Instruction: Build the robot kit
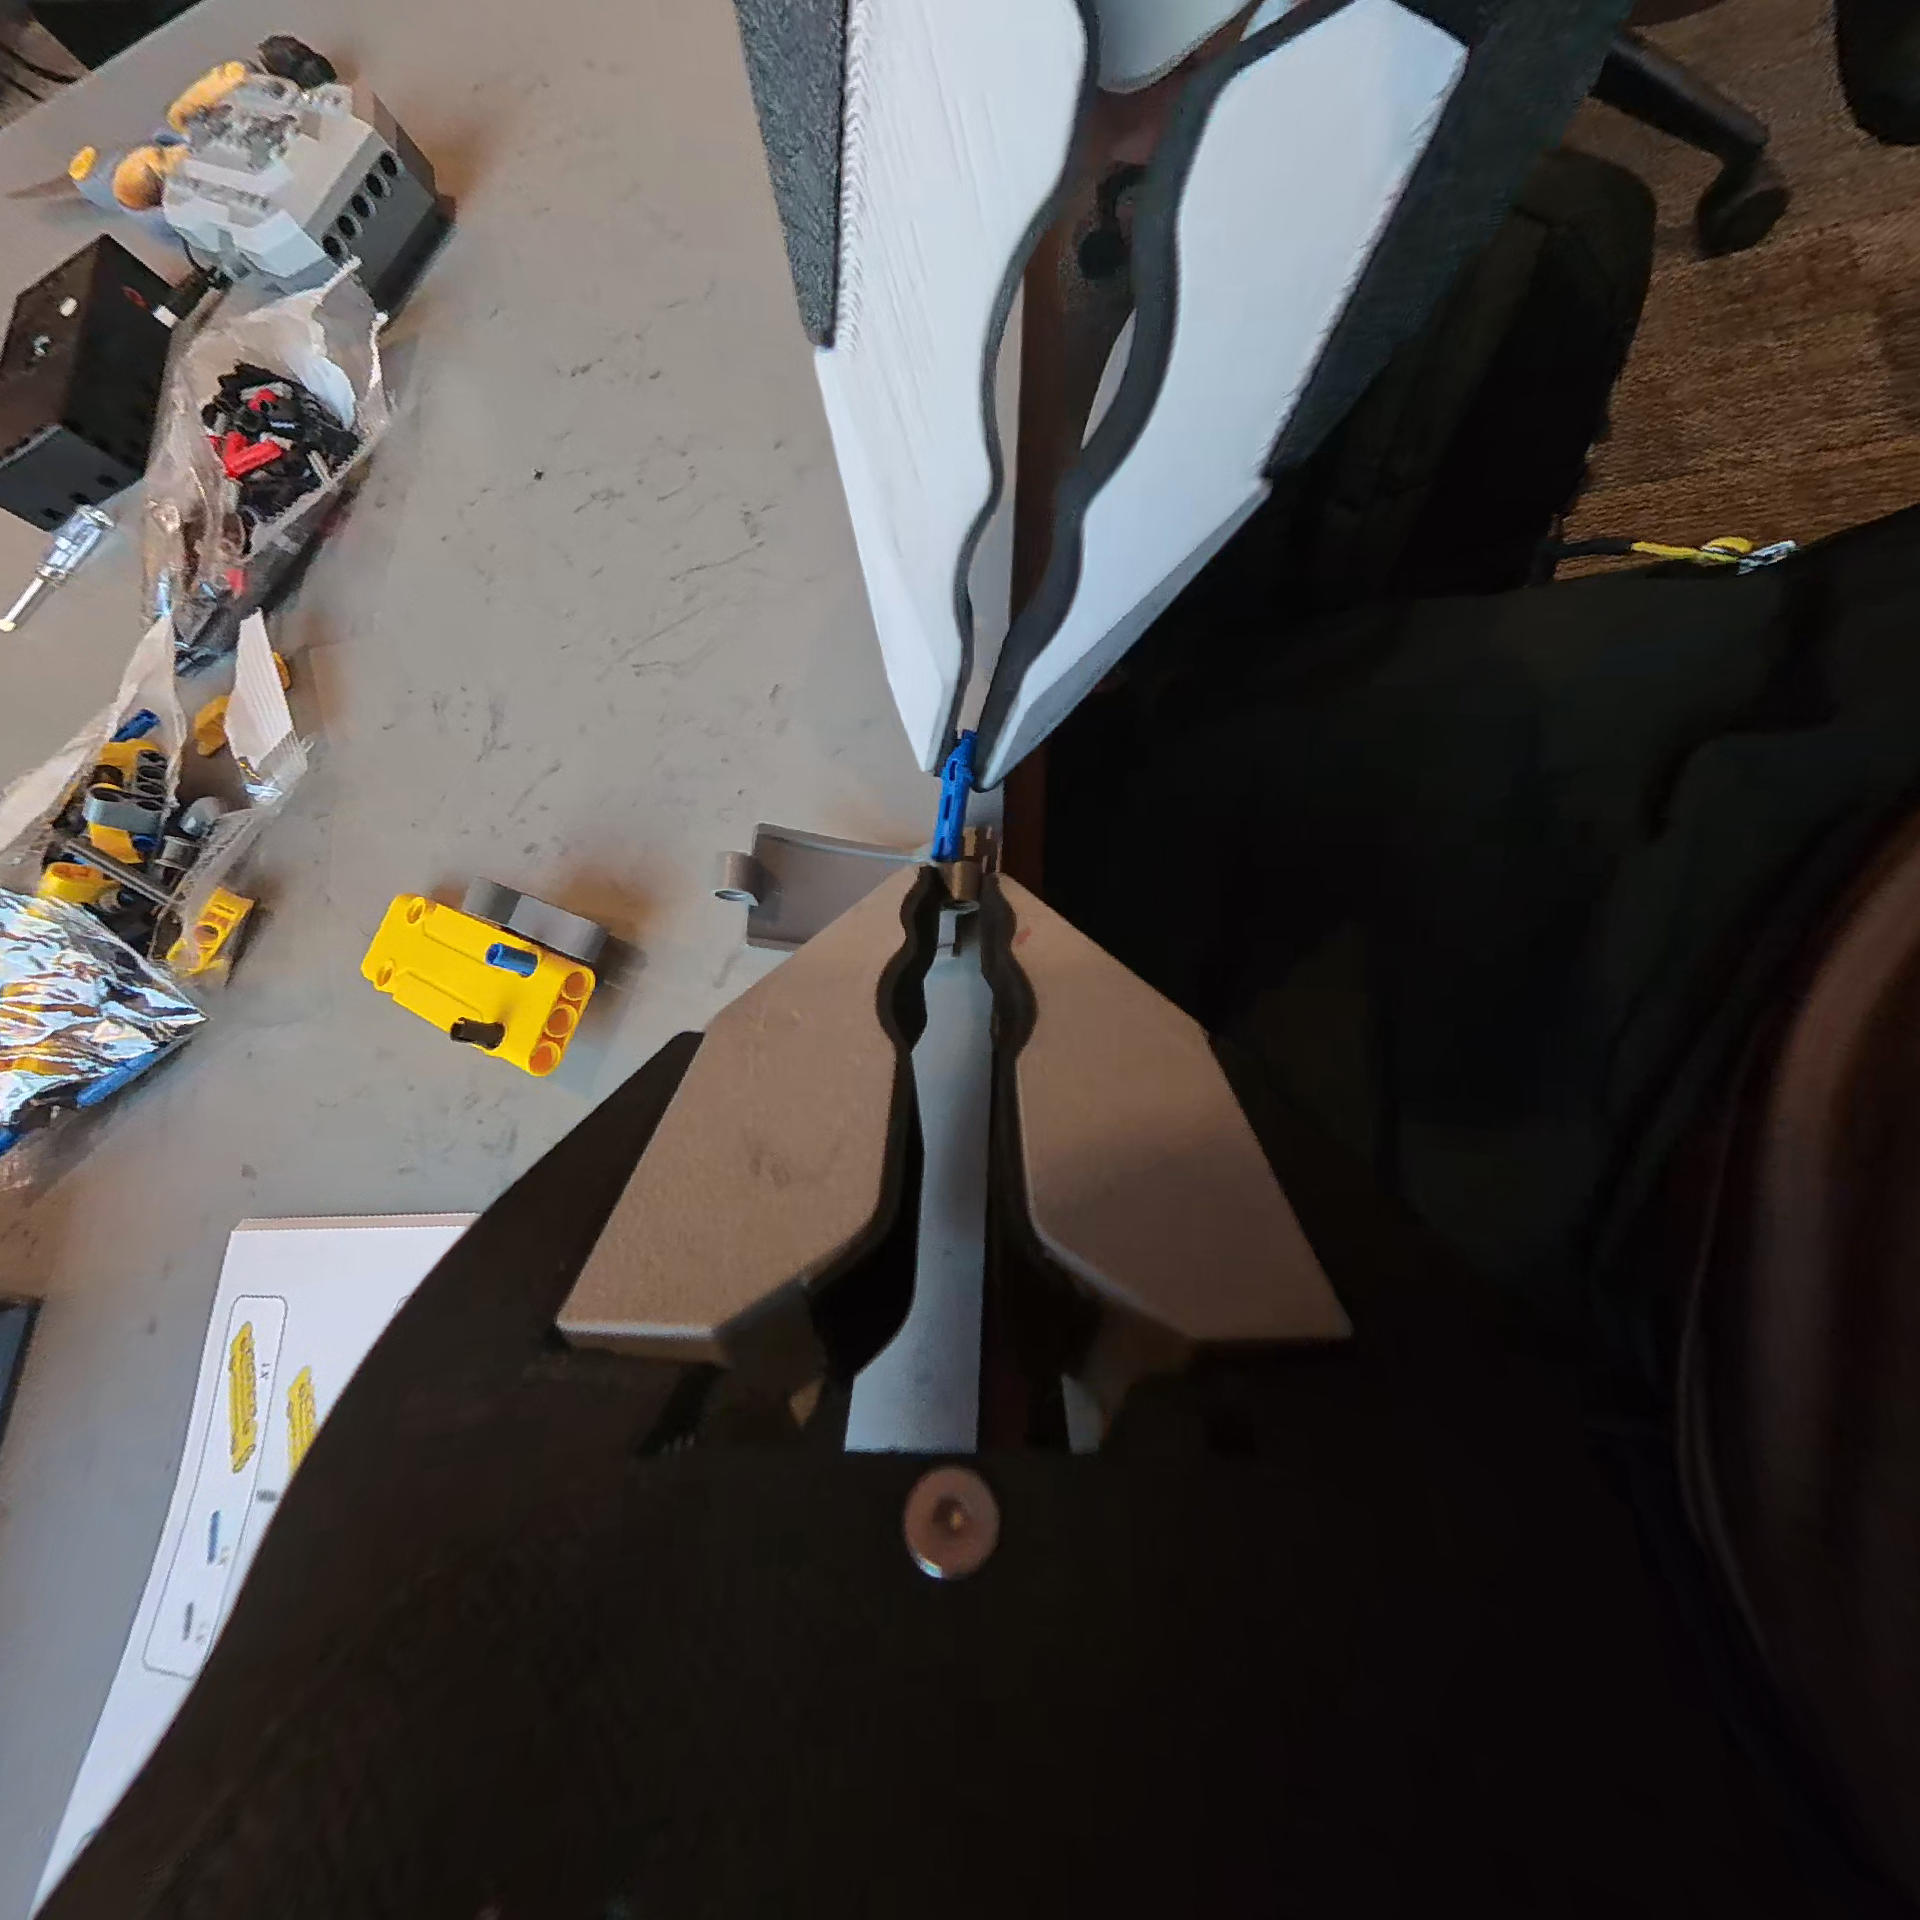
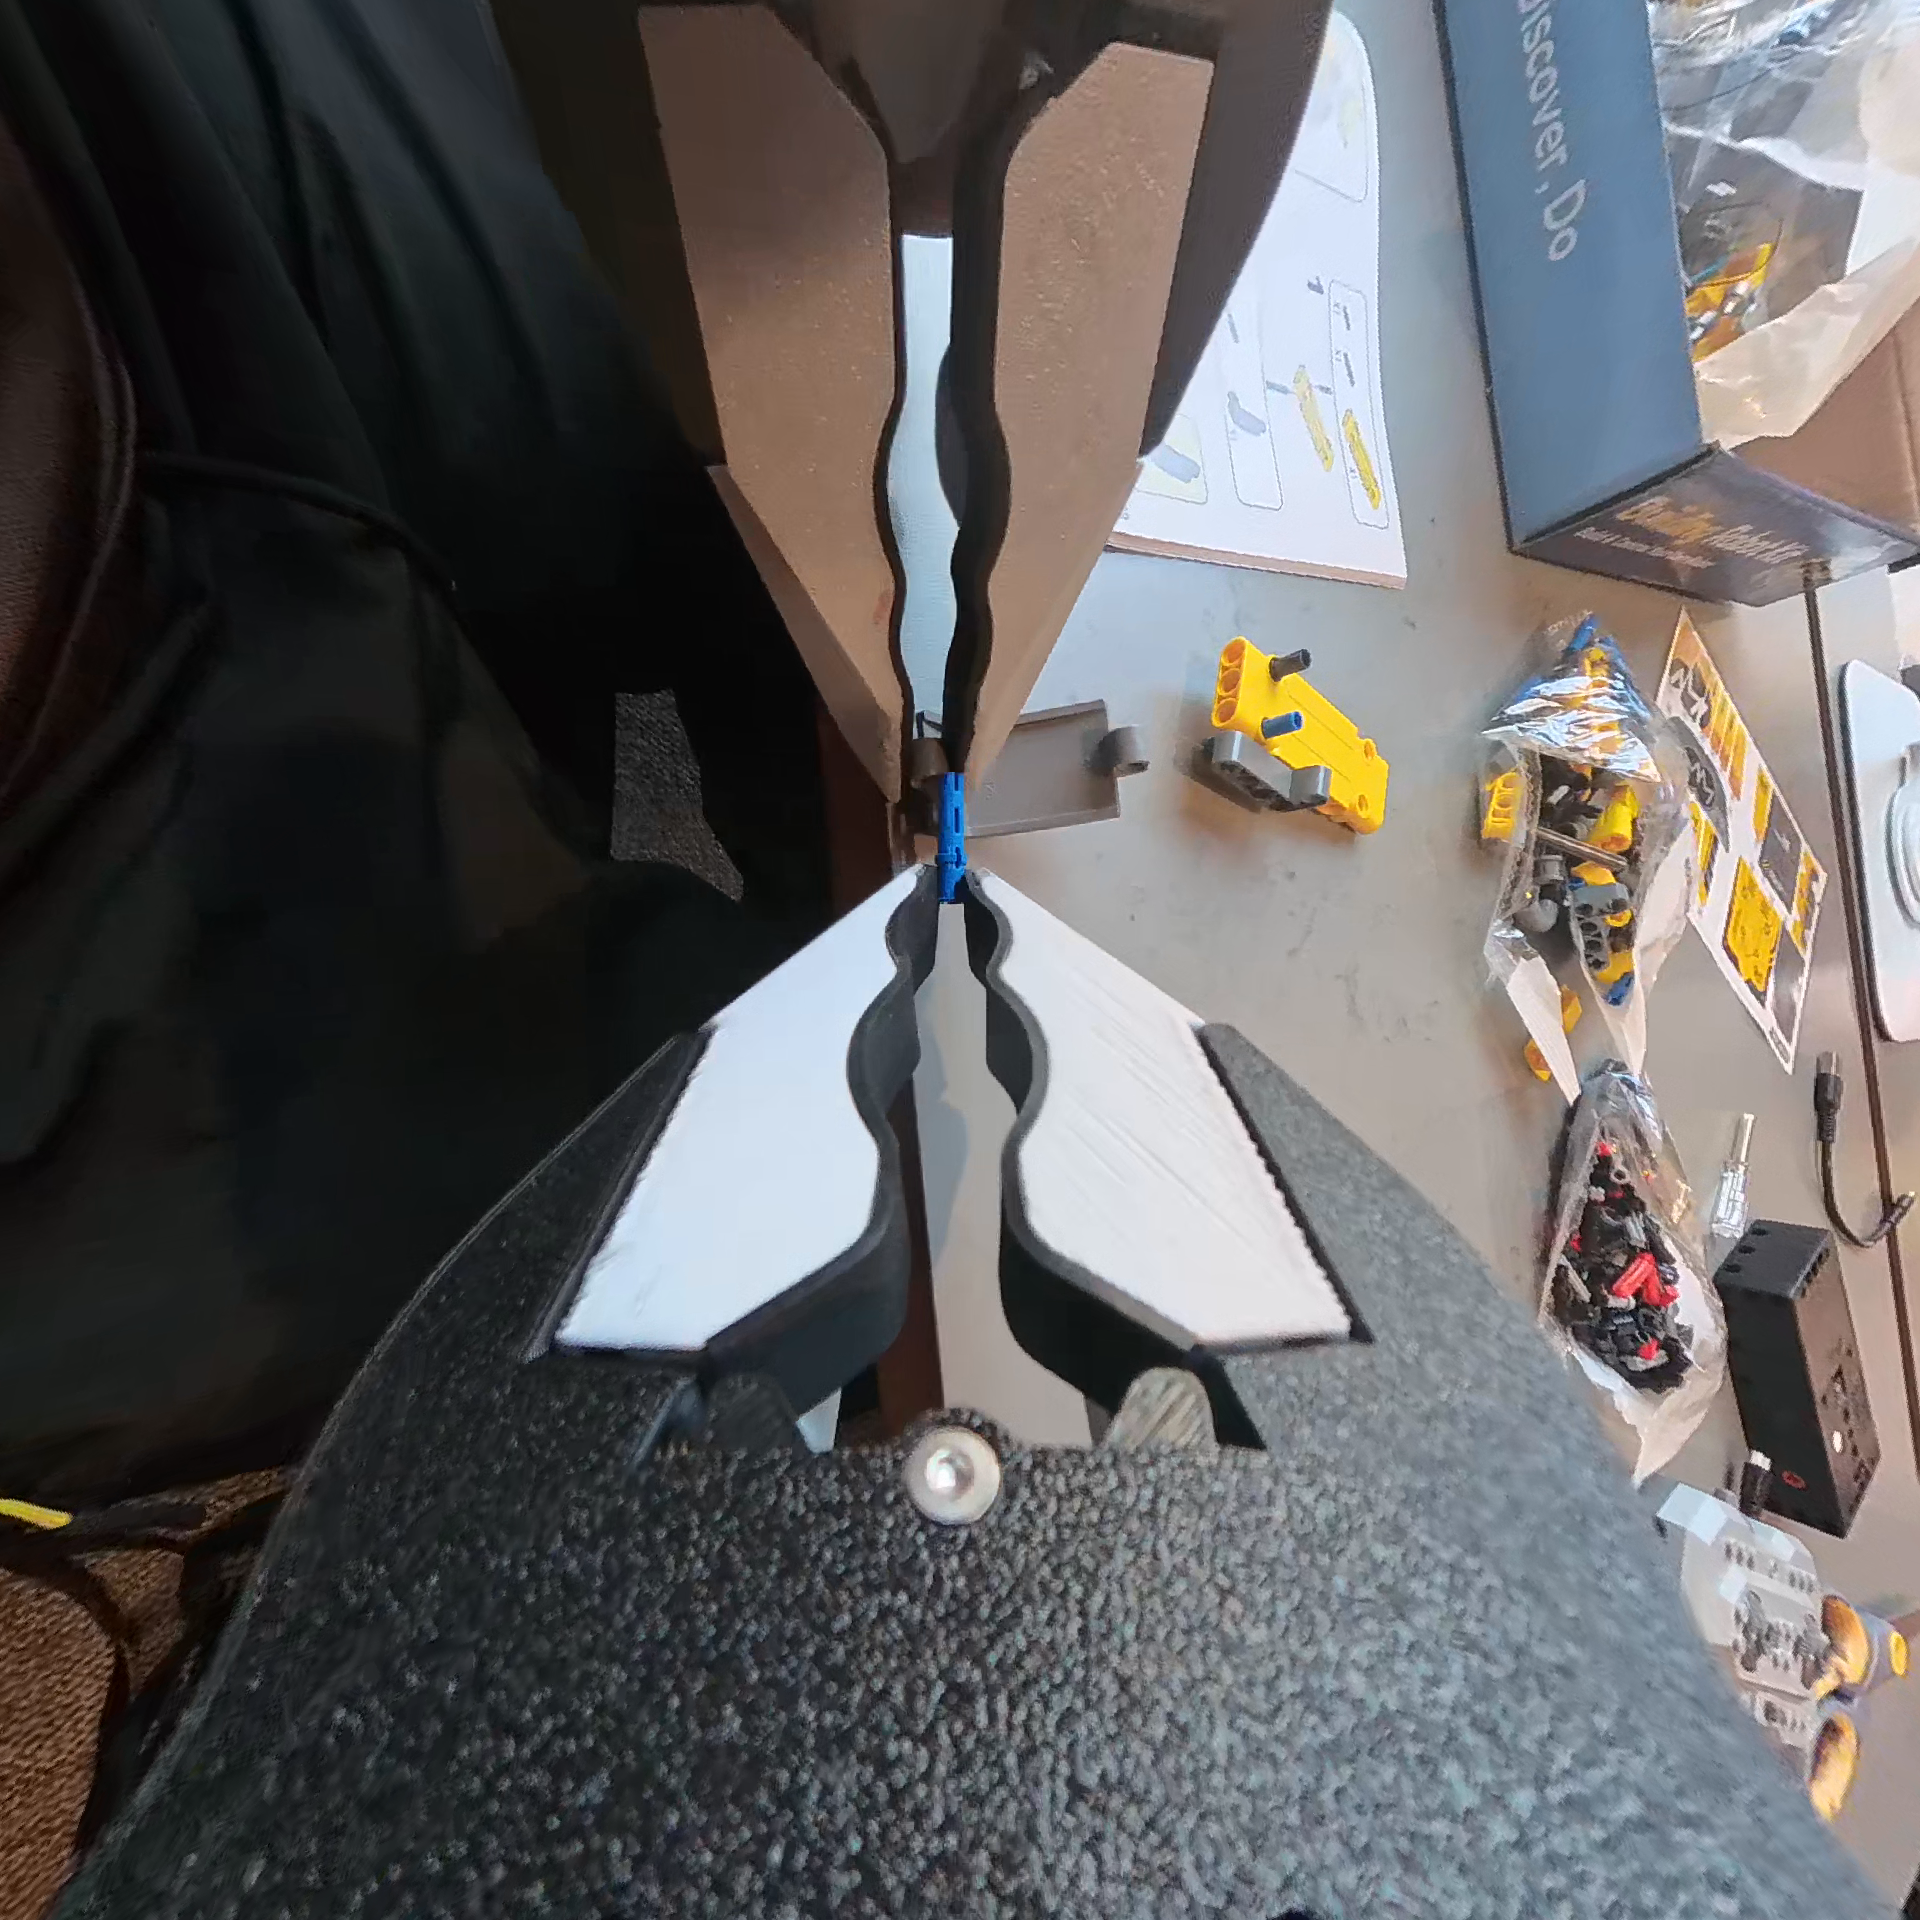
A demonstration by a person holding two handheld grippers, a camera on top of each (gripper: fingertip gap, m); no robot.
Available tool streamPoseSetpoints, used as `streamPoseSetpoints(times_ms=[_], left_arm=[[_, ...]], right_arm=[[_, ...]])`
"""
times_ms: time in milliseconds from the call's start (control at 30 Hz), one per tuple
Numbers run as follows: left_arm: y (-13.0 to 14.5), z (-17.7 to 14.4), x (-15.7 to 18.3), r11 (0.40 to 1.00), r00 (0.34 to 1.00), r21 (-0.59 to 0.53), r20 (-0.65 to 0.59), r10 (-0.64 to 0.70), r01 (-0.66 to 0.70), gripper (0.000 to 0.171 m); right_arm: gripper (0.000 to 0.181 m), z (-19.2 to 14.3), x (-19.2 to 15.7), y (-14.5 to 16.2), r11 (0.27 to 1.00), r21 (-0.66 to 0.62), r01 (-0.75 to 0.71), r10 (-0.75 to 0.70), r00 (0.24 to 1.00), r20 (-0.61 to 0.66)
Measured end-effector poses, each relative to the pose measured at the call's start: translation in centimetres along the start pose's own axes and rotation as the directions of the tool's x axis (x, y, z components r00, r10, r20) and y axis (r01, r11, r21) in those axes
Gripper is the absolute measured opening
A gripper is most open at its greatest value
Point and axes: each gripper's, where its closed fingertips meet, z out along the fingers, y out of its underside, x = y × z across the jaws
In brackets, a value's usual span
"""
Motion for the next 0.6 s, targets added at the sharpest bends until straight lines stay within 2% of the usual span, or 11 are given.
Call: streamPoseSetpoints(times_ms=[600], left_arm=[[-0.15, -0.21, 0.27, 0.993, 0.984, 0.004, -0.135, -0.115, 0.117, 0.005]], right_arm=[[0.004, 0.10, -0.23, -0.01, 0.999, -0.021, 0.040, -0.040, 0.999, -0.002]])
